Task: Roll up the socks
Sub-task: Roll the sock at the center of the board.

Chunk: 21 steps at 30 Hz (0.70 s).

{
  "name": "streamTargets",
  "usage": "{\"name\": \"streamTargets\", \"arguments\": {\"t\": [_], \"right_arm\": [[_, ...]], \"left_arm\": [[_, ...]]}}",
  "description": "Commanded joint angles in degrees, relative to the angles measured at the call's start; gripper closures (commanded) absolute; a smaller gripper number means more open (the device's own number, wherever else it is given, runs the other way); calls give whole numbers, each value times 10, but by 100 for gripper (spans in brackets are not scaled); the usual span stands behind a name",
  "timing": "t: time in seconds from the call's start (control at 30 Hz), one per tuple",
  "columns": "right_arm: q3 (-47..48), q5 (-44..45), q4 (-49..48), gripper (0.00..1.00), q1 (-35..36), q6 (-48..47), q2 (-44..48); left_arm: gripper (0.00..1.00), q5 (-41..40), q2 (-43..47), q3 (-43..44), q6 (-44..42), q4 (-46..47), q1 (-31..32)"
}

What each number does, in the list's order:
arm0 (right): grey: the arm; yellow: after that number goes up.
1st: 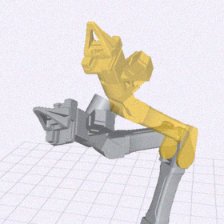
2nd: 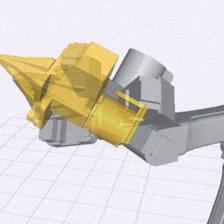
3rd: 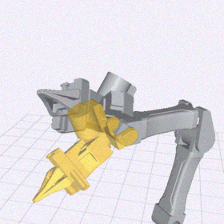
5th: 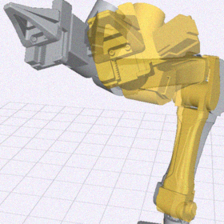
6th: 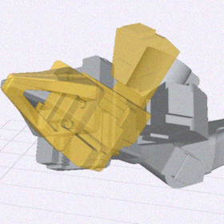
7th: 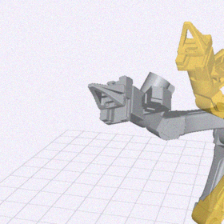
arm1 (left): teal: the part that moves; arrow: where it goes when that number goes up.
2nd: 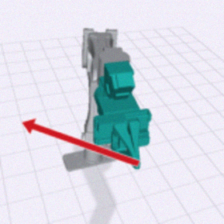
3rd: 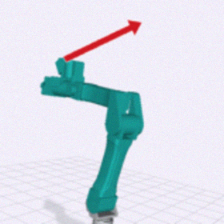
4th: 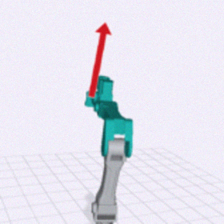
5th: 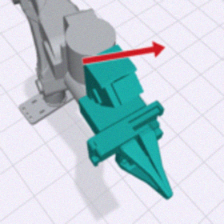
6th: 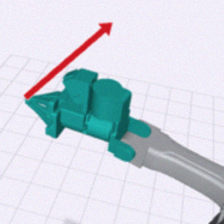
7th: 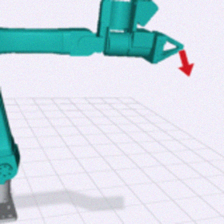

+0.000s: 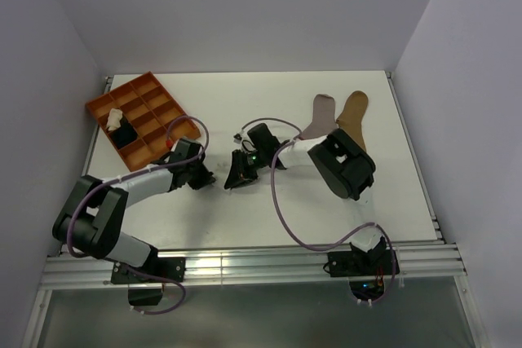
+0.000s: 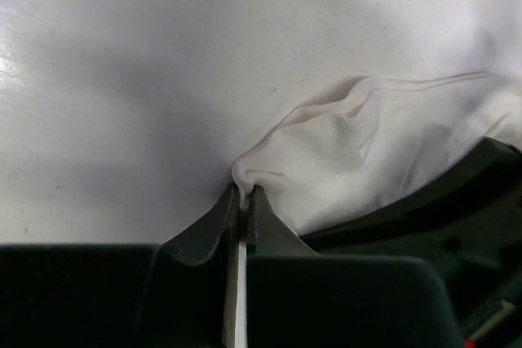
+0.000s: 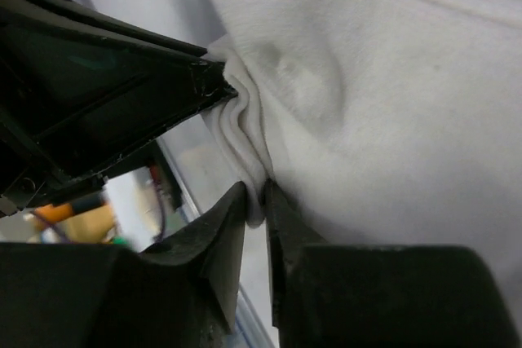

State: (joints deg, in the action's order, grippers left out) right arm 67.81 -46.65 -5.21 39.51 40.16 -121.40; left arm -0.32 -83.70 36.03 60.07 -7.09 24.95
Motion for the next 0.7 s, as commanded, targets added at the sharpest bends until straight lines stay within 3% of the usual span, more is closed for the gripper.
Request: {"name": "streamTargets", "arguments": {"t": [0.0, 0.17, 0.37, 0.67], "right_arm": [[-31, 107, 11, 74, 13, -79, 79], [-92, 296, -20, 60, 59, -163, 180], [-142, 512, -75, 53, 167, -300, 249], [-96, 623, -80, 50, 256, -384, 189]], "left_arm": [[100, -42, -34, 31, -57, -113, 4], [100, -35, -64, 81, -91, -154, 4], [100, -27, -94, 127, -117, -194, 4], [100, -15, -112, 163, -135, -216, 4]]}}
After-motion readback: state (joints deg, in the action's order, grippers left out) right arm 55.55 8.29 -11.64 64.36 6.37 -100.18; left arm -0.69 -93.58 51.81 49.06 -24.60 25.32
